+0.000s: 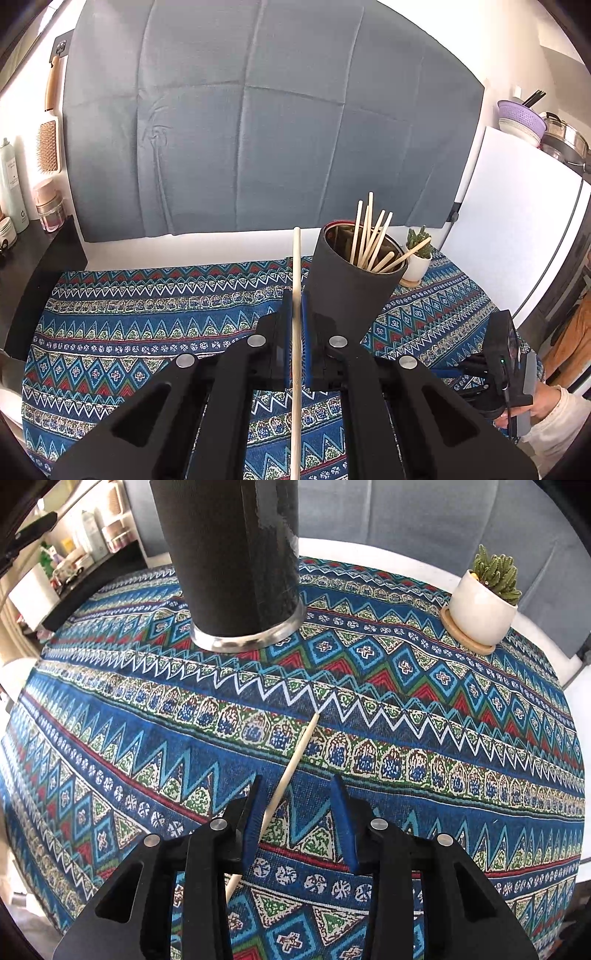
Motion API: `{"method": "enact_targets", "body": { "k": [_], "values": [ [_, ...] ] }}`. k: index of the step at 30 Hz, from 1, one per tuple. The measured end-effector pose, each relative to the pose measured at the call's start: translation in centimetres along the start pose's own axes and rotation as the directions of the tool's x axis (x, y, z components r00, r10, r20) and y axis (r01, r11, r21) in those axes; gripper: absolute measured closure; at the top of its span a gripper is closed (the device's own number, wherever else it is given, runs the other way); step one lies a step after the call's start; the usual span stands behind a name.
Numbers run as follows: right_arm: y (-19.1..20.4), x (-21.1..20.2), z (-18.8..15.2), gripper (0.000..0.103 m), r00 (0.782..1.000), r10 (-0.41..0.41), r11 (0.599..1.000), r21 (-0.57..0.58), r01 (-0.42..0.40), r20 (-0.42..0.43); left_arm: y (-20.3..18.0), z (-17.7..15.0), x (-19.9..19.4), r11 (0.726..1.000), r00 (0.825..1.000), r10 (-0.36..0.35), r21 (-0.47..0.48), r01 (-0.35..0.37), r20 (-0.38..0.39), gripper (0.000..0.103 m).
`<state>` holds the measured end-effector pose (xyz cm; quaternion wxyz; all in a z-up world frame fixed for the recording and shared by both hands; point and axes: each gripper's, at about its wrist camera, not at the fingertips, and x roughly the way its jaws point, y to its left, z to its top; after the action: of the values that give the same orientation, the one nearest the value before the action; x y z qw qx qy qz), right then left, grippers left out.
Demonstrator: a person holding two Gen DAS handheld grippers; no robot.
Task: Organize utensils
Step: 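Lift both held sticks up over the black holder's opening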
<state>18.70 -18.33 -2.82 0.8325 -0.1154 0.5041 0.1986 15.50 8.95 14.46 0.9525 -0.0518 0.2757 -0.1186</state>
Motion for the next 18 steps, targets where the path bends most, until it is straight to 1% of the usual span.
{"method": "enact_targets", "body": {
  "k": [1,2,4,6,7,9,11,15,18],
  "values": [
    [0.0,-0.1,0.1,0.089,1.0,0.004,1.0,0.004,-0.004,-0.001,0.0,0.0,0.0,1.0,1.0,-0.003,-0.002,0.003,0.001,0.098],
    [0.0,-0.1,0.1,0.095,1.0,0.016,1.0,0.006,-0.016,-0.001,0.1,0.1,0.1,1.0,1.0,-0.007,-0.004,0.007,0.001,0.098],
    [0.0,-0.1,0.1,0.097,0.999,0.04,0.999,0.002,-0.04,0.003,0.2,0.2,0.1,1.0,1.0,-0.01,-0.009,0.01,0.003,0.098],
    [-0.7,-0.3,0.1,0.098,0.996,0.094,0.995,0.041,-0.094,0.005,0.3,0.4,0.1,1.0,1.0,-0.011,-0.013,0.011,0.004,0.098],
    [-1.0,-0.6,0.2,0.098,0.994,0.112,0.992,0.059,-0.113,0.019,0.4,0.4,0.1,1.0,1.0,-0.013,-0.015,0.014,0.004,0.098],
    [-1.3,-2.0,0.5,0.098,0.991,0.113,0.991,0.061,-0.117,0.069,0.6,0.6,0.0,1.0,1.0,-0.012,-0.017,0.012,0.006,0.098],
    [-1.7,-3.8,1.1,0.098,0.984,0.129,0.988,0.066,-0.138,0.124,0.7,0.9,0.0,1.0,1.0,-0.01,-0.021,0.01,0.011,0.098],
    [-2.1,-8.5,2.5,0.098,0.955,0.151,0.984,0.05,-0.169,0.255,0.9,1.4,-0.3,0.999,1.0,-0.015,-0.032,0.016,0.026,0.098],
    [-2.3,-11.8,4.0,0.098,0.922,0.162,0.983,0.028,-0.184,0.352,0.6,1.9,-0.4,1.0,0.999,-0.008,-0.023,0.009,0.038,0.098]
  ]
}}
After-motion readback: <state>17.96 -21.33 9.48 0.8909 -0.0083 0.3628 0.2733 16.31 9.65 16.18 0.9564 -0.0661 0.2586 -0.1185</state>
